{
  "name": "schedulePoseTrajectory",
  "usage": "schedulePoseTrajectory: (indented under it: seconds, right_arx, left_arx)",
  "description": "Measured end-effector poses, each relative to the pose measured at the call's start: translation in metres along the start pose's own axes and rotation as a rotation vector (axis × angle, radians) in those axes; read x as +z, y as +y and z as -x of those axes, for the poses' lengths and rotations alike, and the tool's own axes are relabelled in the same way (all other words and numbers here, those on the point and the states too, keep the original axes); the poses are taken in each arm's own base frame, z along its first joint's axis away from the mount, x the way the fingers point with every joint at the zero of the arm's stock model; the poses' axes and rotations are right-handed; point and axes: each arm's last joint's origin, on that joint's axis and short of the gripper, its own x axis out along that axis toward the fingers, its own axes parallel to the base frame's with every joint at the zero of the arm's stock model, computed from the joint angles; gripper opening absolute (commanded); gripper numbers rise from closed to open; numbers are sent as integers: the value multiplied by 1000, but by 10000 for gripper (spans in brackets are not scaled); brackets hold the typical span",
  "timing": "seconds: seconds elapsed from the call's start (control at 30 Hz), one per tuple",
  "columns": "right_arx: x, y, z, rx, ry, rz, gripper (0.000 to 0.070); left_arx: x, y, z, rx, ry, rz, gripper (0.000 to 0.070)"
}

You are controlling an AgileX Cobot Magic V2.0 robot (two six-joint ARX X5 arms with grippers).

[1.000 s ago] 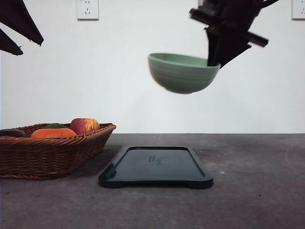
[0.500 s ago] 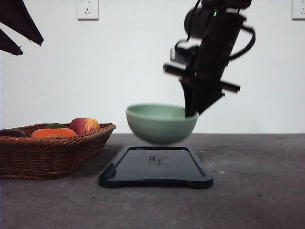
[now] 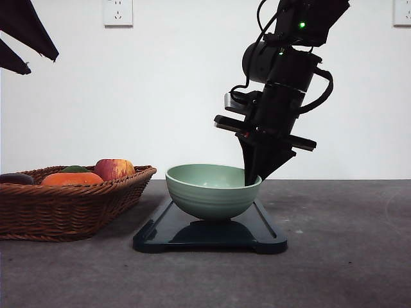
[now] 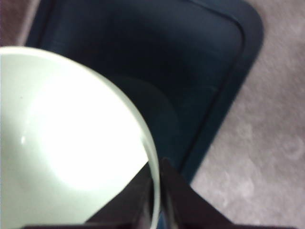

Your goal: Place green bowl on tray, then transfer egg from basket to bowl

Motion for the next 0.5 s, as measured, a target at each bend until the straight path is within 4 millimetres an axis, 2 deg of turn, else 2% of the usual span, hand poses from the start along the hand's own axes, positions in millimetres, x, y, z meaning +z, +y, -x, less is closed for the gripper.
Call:
schedulePoseTrajectory:
  seconds: [0.07,0.1,0.17,0.23,0.5]
  right_arx:
    - [0,0,-1,2,-2,0,9]
    - [0,0,-1,3,-3,1,40]
    - [1,0,-1,4,-6,2,162]
    - [1,0,-1,5,-11,3,232]
    - [-2,2,1,-1,23,-9,232]
  left_arx:
    - [0,0,0,0,0,0,362]
    - [0,0,0,0,0,0,362]
    - [0,0,0,0,0,0,362]
    - [0,0,0,0,1,1,362]
    - [0,0,0,0,2,1,362]
